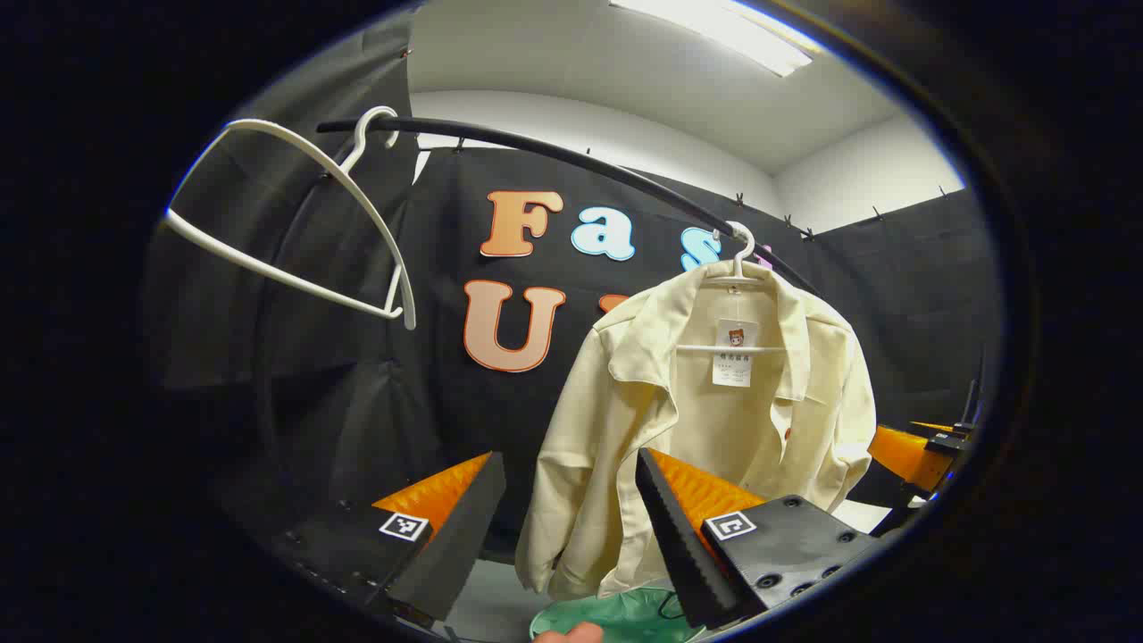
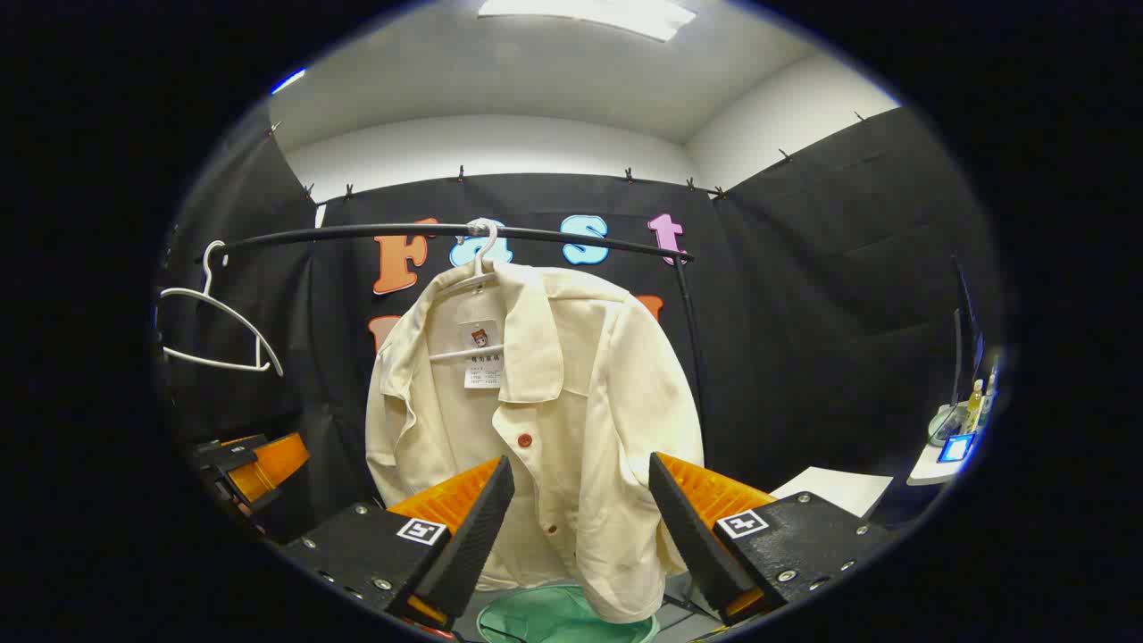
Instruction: Grasp the clothes on the hanger with both hands and then place them into the laundry hamper below.
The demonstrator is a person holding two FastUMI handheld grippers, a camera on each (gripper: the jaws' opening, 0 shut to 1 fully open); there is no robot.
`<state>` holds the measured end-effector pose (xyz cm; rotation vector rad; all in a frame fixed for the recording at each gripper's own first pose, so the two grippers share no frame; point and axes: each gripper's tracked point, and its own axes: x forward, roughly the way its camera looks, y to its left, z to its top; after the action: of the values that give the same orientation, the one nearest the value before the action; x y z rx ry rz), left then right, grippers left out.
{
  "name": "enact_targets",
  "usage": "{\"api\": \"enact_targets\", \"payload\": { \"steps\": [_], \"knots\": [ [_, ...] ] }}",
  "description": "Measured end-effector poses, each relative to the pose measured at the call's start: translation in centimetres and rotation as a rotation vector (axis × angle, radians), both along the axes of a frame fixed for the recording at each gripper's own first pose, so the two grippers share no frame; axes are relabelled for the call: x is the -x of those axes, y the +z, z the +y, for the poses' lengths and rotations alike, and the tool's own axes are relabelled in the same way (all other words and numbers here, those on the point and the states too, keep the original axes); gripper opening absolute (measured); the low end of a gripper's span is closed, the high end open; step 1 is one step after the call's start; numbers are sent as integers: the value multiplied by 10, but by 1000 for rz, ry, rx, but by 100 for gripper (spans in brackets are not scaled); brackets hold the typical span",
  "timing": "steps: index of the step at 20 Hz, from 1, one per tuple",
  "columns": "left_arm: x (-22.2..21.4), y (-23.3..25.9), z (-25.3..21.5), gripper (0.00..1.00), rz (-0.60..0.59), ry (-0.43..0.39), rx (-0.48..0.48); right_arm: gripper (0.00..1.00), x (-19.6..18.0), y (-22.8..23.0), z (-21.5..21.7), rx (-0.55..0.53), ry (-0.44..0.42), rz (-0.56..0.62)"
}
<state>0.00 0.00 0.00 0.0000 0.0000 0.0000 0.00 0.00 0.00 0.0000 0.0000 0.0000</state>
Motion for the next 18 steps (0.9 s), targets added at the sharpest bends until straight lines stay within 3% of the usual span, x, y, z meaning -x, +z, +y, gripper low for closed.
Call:
{"api": "enact_targets", "payload": {
  "steps": [1, 2, 3, 4, 7, 8, 9, 10, 18],
  "knots": [
    [0, 1, 0, 93, -3, -2, -2, 94, -2, 0, 0, -1, 3, 2],
    [0, 2, -1, 97, -5, -2, -6, 94, -1, 0, 1, -2, 6, 2],
    [1, 2, -3, 92, -9, -3, -11, 94, -1, -1, 2, -1, 10, 4],
    [1, 3, -3, 97, -11, -4, -14, 94, -1, -1, 3, 1, 15, 6],
    [2, 1, -6, 93, -7, -9, -10, 94, 3, 1, 2, 13, 15, 2],
    [3, -1, -6, 97, 1, -11, -11, 94, 4, 0, 2, 16, 15, 4],
    [3, -3, -7, 93, 8, -13, -13, 94, 5, -1, 2, 14, 16, 6],
    [4, -4, -7, 97, 11, -16, -13, 94, 4, 0, 2, 11, 18, 7],
    [5, 4, -7, 97, -9, -29, -19, 94, -9, 5, 18, 33, 33, 5]
  ]
}}
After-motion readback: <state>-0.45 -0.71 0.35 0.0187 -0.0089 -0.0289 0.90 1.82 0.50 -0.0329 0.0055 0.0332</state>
